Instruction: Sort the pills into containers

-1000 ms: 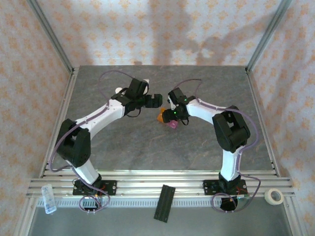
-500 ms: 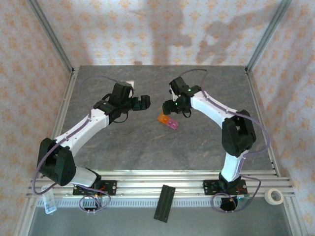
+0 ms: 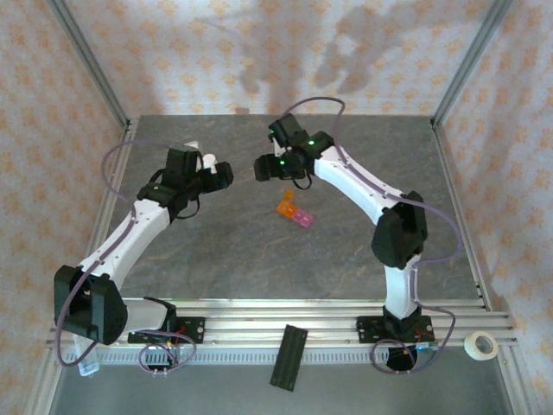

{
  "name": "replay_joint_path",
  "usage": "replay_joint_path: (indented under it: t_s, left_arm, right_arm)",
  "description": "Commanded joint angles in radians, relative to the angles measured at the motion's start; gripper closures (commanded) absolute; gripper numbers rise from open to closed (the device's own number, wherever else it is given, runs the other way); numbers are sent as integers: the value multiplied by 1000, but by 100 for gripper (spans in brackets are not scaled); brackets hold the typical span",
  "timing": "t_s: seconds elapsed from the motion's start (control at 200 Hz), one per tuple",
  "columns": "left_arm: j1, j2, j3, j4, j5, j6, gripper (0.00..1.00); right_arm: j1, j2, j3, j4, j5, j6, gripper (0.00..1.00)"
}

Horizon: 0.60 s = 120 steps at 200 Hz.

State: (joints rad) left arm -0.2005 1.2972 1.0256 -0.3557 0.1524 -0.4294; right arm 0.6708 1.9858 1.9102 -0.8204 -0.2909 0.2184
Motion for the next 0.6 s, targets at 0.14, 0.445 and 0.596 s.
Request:
replay_joint_path:
  t_s: [0.14, 0.445, 0.596]
  left_arm:
    - [135, 74, 43, -24, 30, -2, 0]
    - [147, 410, 321, -146, 3, 138, 0]
    - [146, 560, 460, -169, -8, 157, 0]
  right_arm:
    - [27, 205, 285, -67, 38, 46, 22]
    - [4, 193, 253, -23, 87, 88, 22]
    - [-30, 111, 111, 25, 79, 93, 22]
